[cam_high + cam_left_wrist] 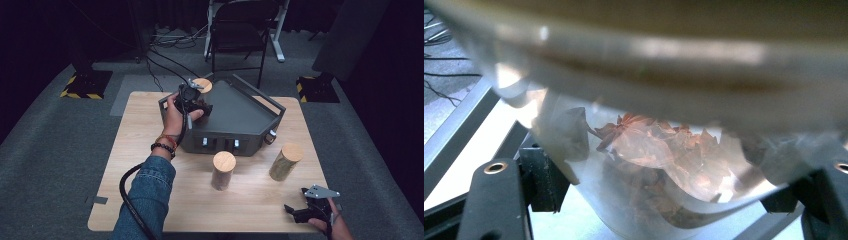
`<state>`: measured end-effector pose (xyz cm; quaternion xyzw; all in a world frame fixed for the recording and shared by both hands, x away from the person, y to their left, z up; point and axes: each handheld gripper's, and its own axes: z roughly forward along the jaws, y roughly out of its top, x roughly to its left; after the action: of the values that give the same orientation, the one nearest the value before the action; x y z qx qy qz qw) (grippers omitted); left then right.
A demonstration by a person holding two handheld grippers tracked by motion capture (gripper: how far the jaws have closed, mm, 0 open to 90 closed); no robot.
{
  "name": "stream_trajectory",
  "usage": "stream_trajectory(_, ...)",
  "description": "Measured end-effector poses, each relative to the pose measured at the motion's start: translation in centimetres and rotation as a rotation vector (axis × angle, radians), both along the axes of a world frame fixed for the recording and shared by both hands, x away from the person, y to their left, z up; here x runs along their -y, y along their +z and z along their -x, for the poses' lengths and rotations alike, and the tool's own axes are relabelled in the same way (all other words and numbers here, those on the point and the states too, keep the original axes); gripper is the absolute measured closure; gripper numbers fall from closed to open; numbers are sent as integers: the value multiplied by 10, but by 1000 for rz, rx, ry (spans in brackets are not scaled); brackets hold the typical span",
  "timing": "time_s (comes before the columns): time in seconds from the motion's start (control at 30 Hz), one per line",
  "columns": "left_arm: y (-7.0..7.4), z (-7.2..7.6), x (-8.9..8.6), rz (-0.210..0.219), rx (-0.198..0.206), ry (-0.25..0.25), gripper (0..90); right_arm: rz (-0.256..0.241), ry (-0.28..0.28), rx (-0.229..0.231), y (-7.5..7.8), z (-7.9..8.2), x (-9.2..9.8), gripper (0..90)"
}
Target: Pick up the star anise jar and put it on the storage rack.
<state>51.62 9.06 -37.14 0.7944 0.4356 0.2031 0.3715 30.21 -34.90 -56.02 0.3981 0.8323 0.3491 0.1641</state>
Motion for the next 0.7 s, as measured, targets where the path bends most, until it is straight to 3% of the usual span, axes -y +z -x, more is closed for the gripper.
stream_trajectory(0.7, 1, 2, 2, -35, 27, 7, 203, 0, 0, 0, 0, 0, 0, 0)
